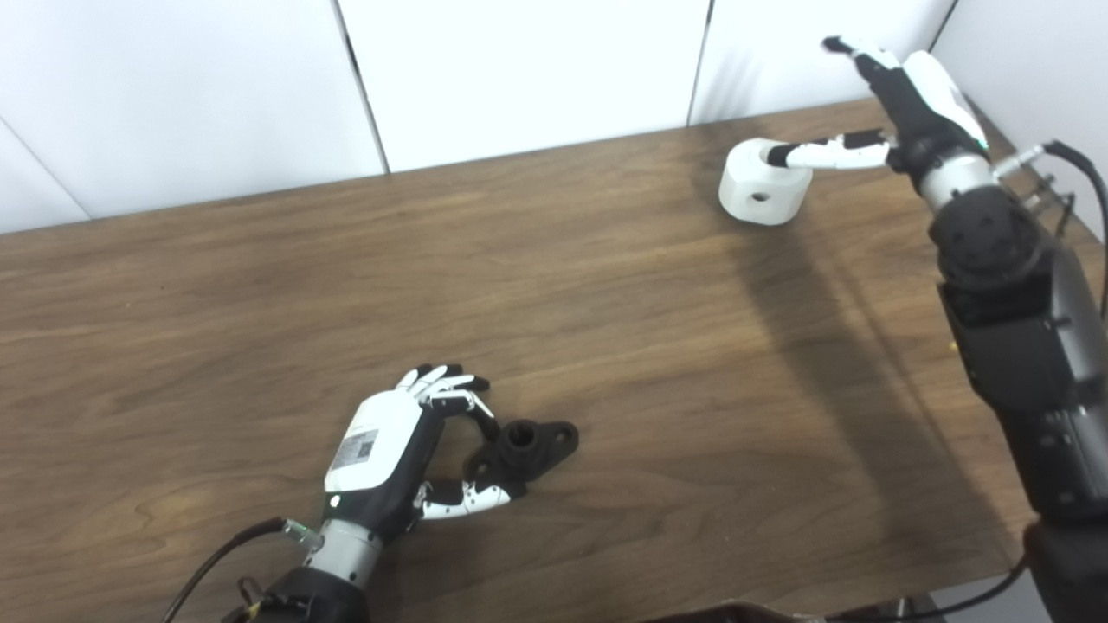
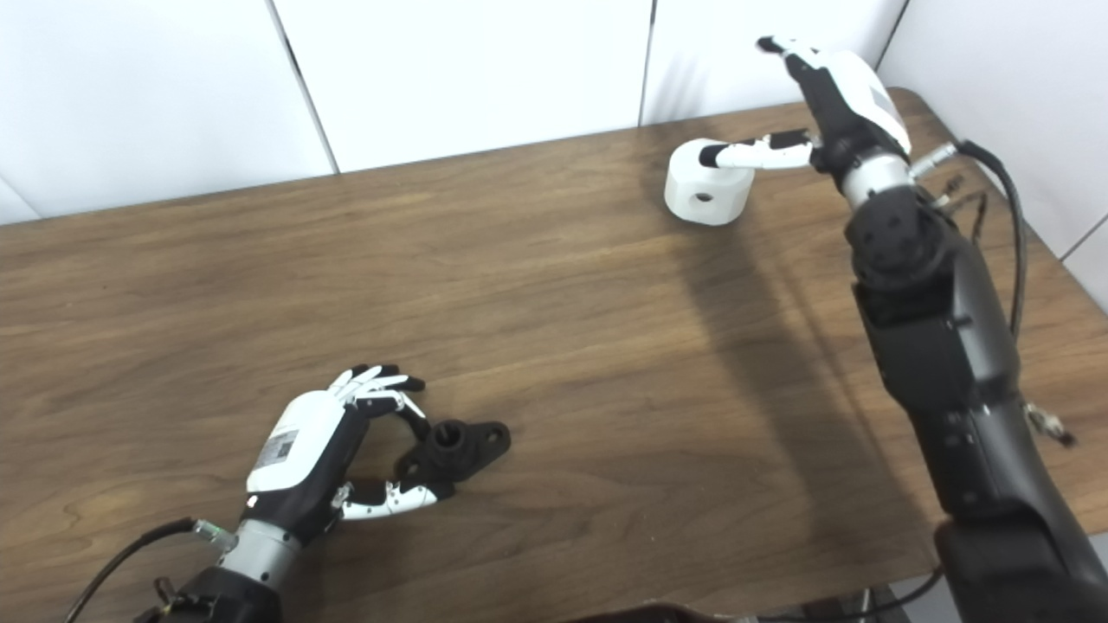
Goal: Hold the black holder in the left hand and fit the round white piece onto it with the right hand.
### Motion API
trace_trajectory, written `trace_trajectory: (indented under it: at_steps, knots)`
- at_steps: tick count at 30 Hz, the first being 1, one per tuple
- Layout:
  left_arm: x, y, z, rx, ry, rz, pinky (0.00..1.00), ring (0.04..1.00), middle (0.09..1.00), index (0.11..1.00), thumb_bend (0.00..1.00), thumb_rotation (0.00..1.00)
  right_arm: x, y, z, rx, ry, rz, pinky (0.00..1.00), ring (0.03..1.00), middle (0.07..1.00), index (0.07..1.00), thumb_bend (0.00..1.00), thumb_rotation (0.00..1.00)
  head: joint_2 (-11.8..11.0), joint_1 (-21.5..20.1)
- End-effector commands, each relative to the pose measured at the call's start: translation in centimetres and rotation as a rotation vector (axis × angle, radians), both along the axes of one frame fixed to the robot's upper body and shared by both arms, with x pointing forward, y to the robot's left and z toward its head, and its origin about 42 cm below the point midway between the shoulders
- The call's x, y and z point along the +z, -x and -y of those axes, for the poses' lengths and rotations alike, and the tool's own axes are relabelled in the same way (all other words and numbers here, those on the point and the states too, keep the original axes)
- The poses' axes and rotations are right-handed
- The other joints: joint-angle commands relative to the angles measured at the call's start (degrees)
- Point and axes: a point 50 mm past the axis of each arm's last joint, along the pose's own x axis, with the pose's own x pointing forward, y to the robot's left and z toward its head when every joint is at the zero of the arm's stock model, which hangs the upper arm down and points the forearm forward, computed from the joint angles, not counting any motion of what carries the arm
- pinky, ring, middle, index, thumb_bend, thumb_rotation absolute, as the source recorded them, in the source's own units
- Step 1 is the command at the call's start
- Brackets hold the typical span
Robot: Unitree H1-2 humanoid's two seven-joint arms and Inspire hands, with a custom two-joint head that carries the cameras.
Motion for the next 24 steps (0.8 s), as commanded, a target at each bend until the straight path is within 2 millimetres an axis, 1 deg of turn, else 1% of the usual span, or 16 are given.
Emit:
trace_trajectory:
  at_steps: [1,7,9,11,14,18,22,24]
  knots:
    - [-1.0,0.7,-0.2,-0.029,-0.030,-0.058,0.95,0.897,0.807,0.487,0.52,0.06,3.2,-1.2,0.8,0.001,0.086,0.036,0.90,1.000,0.969,0.878,0.85,0.39,0.0,0.0]
    - [-1.0,0.8,-0.2,-0.029,-0.032,-0.055,0.96,0.896,0.806,0.487,0.52,0.06,3.9,-3.2,1.0,0.009,0.162,-0.065,0.89,1.000,0.978,0.890,0.93,0.37,-0.1,-0.3]
    - [-1.0,0.8,-0.1,-0.026,-0.030,-0.054,0.96,0.894,0.806,0.487,0.52,0.06,4.3,-3.8,1.1,0.015,0.198,-0.107,0.88,1.000,0.995,0.878,0.97,0.38,-0.1,0.0]
    - [-1.1,0.8,0.0,-0.024,-0.029,-0.053,0.96,0.894,0.806,0.487,0.52,0.06,4.7,-4.1,1.1,0.019,0.233,-0.143,0.88,1.000,0.999,0.867,0.99,0.40,-0.1,0.1]
    - [-1.1,0.7,0.1,-0.023,-0.027,-0.051,0.96,0.893,0.805,0.487,0.52,0.06,5.3,-4.5,1.1,0.027,0.266,-0.182,0.89,1.000,1.000,0.836,1.00,0.41,-0.2,0.2]
    - [-1.1,0.7,0.2,-0.023,-0.030,-0.054,0.96,0.896,0.807,0.487,0.52,0.06,5.8,-5.0,1.1,0.024,0.294,-0.214,0.91,1.000,1.000,0.831,1.00,0.42,-0.4,0.4]
    - [-1.2,0.7,0.3,-0.021,-0.030,-0.054,0.95,0.895,0.806,0.487,0.52,0.06,5.8,-5.4,1.0,0.012,0.300,-0.229,0.93,1.000,1.000,0.836,1.00,0.40,-0.7,0.5]
    - [-1.3,0.7,0.2,-0.020,-0.028,-0.056,0.95,0.895,0.806,0.487,0.52,0.06,5.6,-5.6,1.0,0.010,0.305,-0.240,0.93,1.000,1.000,0.835,1.00,0.41,-0.9,0.6]
